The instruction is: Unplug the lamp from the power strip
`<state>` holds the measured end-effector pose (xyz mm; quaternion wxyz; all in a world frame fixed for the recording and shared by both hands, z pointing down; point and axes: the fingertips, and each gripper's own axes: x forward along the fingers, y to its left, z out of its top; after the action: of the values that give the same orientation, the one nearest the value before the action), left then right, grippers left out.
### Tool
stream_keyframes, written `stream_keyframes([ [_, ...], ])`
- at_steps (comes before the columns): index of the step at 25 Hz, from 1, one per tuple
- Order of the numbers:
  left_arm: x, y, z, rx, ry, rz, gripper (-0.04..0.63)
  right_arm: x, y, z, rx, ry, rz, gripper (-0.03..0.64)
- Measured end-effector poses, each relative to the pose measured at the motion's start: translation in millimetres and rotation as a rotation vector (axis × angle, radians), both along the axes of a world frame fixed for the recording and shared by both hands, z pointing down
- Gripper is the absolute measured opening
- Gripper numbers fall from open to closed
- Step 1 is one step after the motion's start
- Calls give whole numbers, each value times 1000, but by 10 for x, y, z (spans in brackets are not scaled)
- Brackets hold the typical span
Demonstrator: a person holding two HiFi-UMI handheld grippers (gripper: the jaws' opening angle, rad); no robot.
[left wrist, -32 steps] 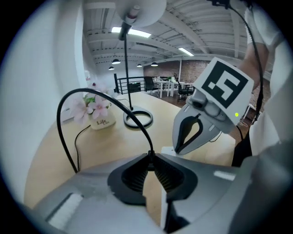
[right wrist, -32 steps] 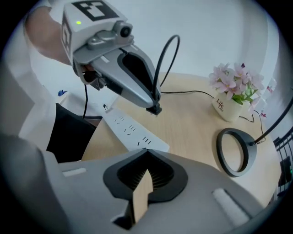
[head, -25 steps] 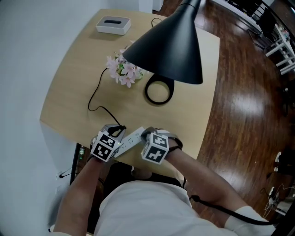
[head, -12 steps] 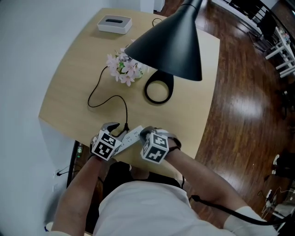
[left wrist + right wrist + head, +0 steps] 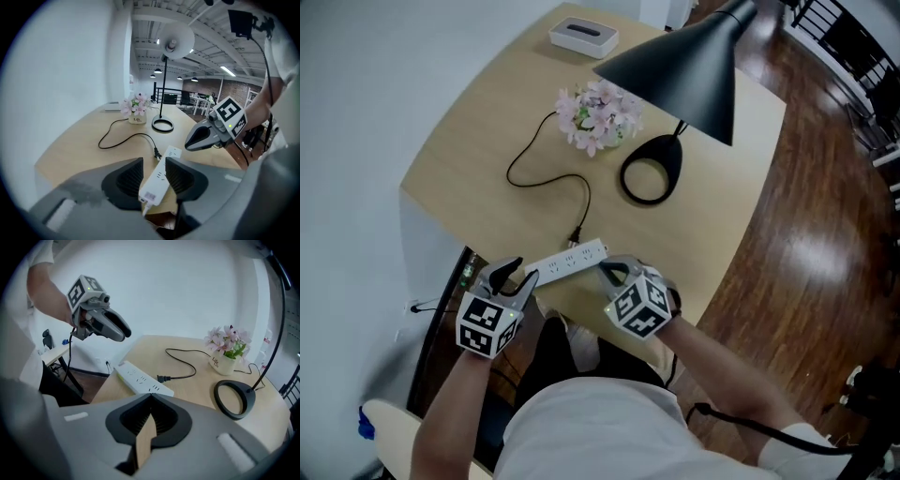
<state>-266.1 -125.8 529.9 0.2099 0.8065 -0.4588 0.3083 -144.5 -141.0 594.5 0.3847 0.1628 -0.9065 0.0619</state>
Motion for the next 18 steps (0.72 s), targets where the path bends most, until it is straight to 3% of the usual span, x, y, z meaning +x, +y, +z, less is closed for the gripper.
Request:
stream_keyframes([
  [3,0,378,-158,28,23,-78,158,102,142,-96,-9,-44,-7,1],
  [9,61,1311,-355,64,40,-135,147,242,754,-406,-21,-111,-58,31],
  [11,61,1667,-421,77,71,-180,146,336,1014,-548,-15,-133,-70,49],
  [14,99,2226,-524,120,100,-250,143,504,1392,-723,1,-168,-78,134],
  [18,344,2984,-592,173,142,-315,138,830,1957,-888,-10,-200,-56,147],
])
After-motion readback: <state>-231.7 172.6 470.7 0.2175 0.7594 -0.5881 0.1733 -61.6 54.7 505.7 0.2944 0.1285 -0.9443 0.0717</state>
